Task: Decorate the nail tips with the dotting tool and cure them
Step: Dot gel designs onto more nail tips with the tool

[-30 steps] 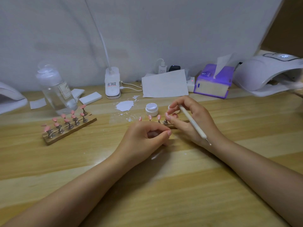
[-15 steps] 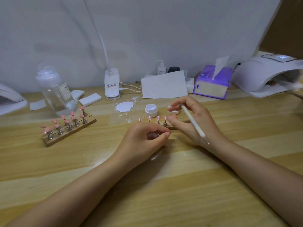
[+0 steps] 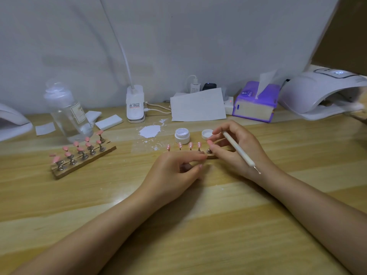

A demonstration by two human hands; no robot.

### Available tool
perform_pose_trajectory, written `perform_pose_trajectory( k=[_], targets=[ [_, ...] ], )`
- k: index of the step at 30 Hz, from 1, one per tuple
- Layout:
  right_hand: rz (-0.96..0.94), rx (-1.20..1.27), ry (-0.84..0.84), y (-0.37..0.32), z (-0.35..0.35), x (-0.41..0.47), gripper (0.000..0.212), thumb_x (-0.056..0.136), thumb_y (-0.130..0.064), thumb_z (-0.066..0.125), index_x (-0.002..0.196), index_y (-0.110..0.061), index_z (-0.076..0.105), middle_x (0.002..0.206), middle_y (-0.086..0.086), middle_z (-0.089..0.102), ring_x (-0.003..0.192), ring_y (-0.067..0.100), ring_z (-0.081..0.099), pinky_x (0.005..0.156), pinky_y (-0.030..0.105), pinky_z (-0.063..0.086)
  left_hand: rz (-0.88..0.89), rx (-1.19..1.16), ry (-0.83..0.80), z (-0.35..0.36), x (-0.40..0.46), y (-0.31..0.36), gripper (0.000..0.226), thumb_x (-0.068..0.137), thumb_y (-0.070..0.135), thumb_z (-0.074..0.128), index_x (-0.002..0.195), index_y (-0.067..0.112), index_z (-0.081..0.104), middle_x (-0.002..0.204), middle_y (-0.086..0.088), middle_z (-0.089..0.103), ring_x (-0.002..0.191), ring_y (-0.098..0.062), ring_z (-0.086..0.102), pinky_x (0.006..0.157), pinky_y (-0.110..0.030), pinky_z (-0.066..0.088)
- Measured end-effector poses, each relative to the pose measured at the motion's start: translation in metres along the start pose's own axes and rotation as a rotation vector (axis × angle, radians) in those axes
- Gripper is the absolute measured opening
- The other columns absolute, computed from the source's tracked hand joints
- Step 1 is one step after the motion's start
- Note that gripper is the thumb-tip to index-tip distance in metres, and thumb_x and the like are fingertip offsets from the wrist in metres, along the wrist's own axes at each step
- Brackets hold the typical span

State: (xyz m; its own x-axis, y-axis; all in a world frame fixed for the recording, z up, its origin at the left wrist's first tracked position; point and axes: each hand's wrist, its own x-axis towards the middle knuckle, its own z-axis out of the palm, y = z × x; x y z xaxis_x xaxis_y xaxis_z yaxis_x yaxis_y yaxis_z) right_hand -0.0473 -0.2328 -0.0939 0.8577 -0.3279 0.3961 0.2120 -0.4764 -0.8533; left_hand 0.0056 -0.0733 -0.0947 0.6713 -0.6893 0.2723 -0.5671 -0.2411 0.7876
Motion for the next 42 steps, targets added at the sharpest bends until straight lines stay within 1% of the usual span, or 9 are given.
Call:
perform_pose_trajectory(
  k=[5, 14, 19, 24, 29, 31, 36, 39, 42],
  targets=[
    [-0.017, 0.008, 0.029, -0.001, 0.000, -0.003, 0.032, 0.078, -0.001, 0.067, 0.079, -0.029, 0.052, 0.082, -0.001, 0.064, 0.070, 0.016, 0.065, 0.069, 0.019, 0.053, -0.007, -0.003, 0.009, 0.001, 0.000, -0.001, 0.025, 0.084, 0.007, 0.062, 0.104, 0.021, 0.069, 0.078, 0.000, 0.073, 0.067, -0.003, 0.063, 0.073, -0.020, 0.048],
    [-0.087, -0.126, 0.058, -0.008, 0.001, -0.008, 0.034, 0.075, -0.002, 0.069, 0.079, -0.030, 0.051, 0.078, -0.005, 0.063, 0.066, 0.010, 0.062, 0.062, 0.013, 0.050, 0.026, 0.001, -0.010, 0.000, 0.001, -0.002, 0.027, 0.084, 0.007, 0.061, 0.107, 0.019, 0.068, 0.064, 0.008, 0.069, 0.060, 0.012, 0.057, 0.068, -0.007, 0.043],
    [-0.122, -0.175, 0.046, -0.009, 0.002, -0.010, 0.038, 0.073, 0.000, 0.069, 0.079, -0.033, 0.050, 0.076, -0.006, 0.062, 0.064, 0.009, 0.062, 0.061, 0.016, 0.051, 0.041, 0.006, -0.022, 0.000, 0.001, -0.002, 0.028, 0.084, 0.008, 0.061, 0.108, 0.021, 0.067, 0.059, 0.012, 0.066, 0.057, 0.013, 0.054, 0.063, -0.007, 0.041],
    [-0.113, -0.006, 0.042, -0.013, 0.001, -0.011, 0.036, 0.072, 0.006, 0.069, 0.079, -0.026, 0.054, 0.077, 0.004, 0.063, 0.064, 0.015, 0.063, 0.063, 0.021, 0.052, 0.055, -0.021, -0.021, -0.001, 0.000, -0.002, 0.025, 0.085, 0.015, 0.063, 0.109, 0.020, 0.067, 0.055, 0.013, 0.063, 0.052, 0.012, 0.052, 0.057, -0.007, 0.036],
    [-0.124, 0.099, -0.059, -0.014, 0.001, -0.016, 0.031, 0.071, -0.006, 0.074, 0.078, -0.030, 0.056, 0.078, -0.002, 0.066, 0.068, 0.013, 0.066, 0.062, 0.028, 0.055, 0.108, -0.093, -0.047, -0.005, -0.001, 0.000, 0.035, 0.086, 0.007, 0.061, 0.094, 0.041, 0.062, 0.056, 0.020, 0.063, 0.053, 0.009, 0.057, 0.058, -0.006, 0.040],
    [-0.137, 0.127, -0.084, -0.015, 0.004, -0.017, 0.027, 0.069, -0.011, 0.073, 0.077, -0.031, 0.057, 0.080, -0.006, 0.067, 0.067, 0.009, 0.065, 0.063, 0.022, 0.053, 0.129, -0.097, -0.038, -0.006, -0.002, 0.000, 0.036, 0.085, 0.005, 0.061, 0.088, 0.041, 0.062, 0.057, 0.022, 0.064, 0.057, 0.009, 0.058, 0.062, -0.009, 0.045],
    [-0.165, 0.091, -0.073, -0.014, 0.007, -0.018, 0.026, 0.070, -0.019, 0.074, 0.085, -0.034, 0.058, 0.086, -0.010, 0.068, 0.064, 0.003, 0.056, 0.064, 0.016, 0.047, 0.102, -0.220, 0.006, -0.005, -0.002, 0.000, 0.013, 0.078, 0.027, 0.059, 0.085, 0.032, 0.070, 0.057, 0.003, 0.066, 0.058, -0.001, 0.061, 0.065, -0.027, 0.054],
    [-0.127, 0.138, -0.036, -0.016, 0.003, -0.018, 0.024, 0.075, -0.037, 0.059, 0.098, -0.031, 0.057, 0.091, -0.008, 0.067, 0.068, 0.001, 0.054, 0.065, 0.014, 0.044, 0.064, -0.301, 0.046, -0.002, -0.002, 0.000, 0.017, 0.079, 0.013, 0.064, 0.078, 0.029, 0.070, 0.062, -0.005, 0.068, 0.056, -0.001, 0.062, 0.059, -0.019, 0.054],
    [-0.041, 0.212, 0.089, -0.016, -0.001, -0.014, 0.034, 0.084, -0.040, 0.034, 0.100, -0.031, 0.062, 0.068, -0.011, 0.059, 0.060, 0.004, 0.045, 0.056, 0.016, 0.038, 0.059, -0.349, 0.051, -0.002, -0.002, 0.002, 0.009, 0.073, 0.024, 0.064, 0.078, 0.025, 0.071, 0.065, -0.012, 0.068, 0.055, -0.002, 0.063, 0.056, -0.015, 0.051]
  ],
)
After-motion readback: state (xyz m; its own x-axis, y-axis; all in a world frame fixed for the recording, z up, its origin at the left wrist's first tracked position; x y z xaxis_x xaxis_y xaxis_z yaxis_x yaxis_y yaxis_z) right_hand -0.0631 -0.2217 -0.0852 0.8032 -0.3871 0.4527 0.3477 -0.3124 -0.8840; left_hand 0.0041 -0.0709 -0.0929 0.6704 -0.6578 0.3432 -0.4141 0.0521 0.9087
